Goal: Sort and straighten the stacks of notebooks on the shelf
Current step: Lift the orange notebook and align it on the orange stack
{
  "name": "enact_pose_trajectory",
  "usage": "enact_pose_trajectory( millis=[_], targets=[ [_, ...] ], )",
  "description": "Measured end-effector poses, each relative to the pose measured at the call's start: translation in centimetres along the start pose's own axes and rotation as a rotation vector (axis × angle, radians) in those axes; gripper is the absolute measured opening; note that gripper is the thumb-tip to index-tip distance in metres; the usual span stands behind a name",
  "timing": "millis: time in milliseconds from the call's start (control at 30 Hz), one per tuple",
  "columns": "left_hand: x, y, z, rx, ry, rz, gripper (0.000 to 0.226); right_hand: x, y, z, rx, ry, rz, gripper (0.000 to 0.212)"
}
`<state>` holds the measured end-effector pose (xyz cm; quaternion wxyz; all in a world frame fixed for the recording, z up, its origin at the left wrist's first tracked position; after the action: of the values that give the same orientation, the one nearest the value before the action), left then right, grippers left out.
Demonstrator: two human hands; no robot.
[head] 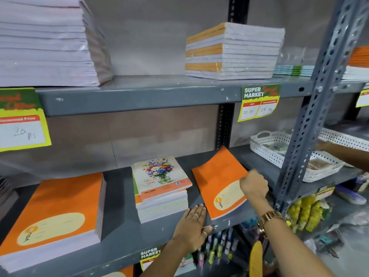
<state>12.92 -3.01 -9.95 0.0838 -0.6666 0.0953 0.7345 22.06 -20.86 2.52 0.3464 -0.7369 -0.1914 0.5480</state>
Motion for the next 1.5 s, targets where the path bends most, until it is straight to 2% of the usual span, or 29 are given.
enact_pose_trajectory(
  millis=[67, 200, 367, 500, 667, 933, 1000, 1067, 1133, 1200, 1233, 1333, 1500],
  targets=[
    [-0.1, -0.2, 0.6, 0.018, 0.012, -0.009, 0.061, -1.4, -2.4, 0.6, -0.079, 0.056, -0.024, 0.023],
    [0.1, -1.2, 2.5, 0.030, 0.019, 0.007, 0.058, -4.2, -6.1, 1.8, -0.206, 0.188, -0.043, 0.020],
    [0.4, -3.2, 5.7, 0.034, 0.008, 0.008, 0.057, -7.6, -9.9, 3.2, -0.259, 0.328, -0.120, 0.018],
    [0.4, -5.6, 8.6, 0.011, 0.015, -0.013, 0.057, -8.5, -13.0, 5.3, -0.273, 0.342, -0.186, 0.021],
    [0.1, -8.1, 12.6, -0.026, 0.023, -0.008, 0.056, -5.4, -16.5, 8.4, -0.216, 0.187, -0.317, 0.026],
    [0.2, -14.5, 20.1, -0.188, 0.045, 0.035, 0.054, 5.5, -20.3, 14.6, -0.048, -0.125, -0.507, 0.021],
    [0.1, -16.0, 22.0, -0.255, 0.063, 0.148, 0.052, 7.8, -20.9, 15.9, -0.016, -0.183, -0.546, 0.024],
    [-0.9, -17.5, 24.0, -0.344, 0.172, 0.408, 0.044, 10.3, -21.9, 17.6, 0.010, -0.256, -0.618, 0.024],
    [-2.0, -19.3, 25.7, -0.482, 0.359, 0.880, 0.039, 12.2, -22.9, 18.9, 0.023, -0.329, -0.718, 0.009],
    [-2.6, -21.4, 27.6, -0.619, 0.575, 1.407, 0.036, 14.2, -23.6, 20.1, 0.059, -0.380, -0.785, 0.023],
    [-3.0, -22.2, 28.2, -0.651, 0.649, 1.580, 0.034, 14.8, -23.9, 20.8, 0.063, -0.406, -0.779, 0.028],
    [-4.3, -24.2, 30.1, -0.692, 0.752, 1.760, 0.026, 16.8, -24.5, 22.6, 0.057, -0.457, -0.755, 0.013],
    [-5.2, -27.8, 33.2, -0.800, 0.890, 1.679, 0.013, 20.2, -23.9, 24.8, 0.097, -0.512, -0.731, 0.017]
  ],
)
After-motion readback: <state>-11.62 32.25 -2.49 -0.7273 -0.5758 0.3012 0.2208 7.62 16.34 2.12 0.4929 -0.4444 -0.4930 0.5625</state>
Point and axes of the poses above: each hand's wrist, its own z-axis away from the middle knuckle, its own x-axis out of the palm, y = z × x, the point moved 10 cm from there along -z, towards the middle knuckle, and after that the axes turned 11 degrees about -z, right-handed, at the moved point
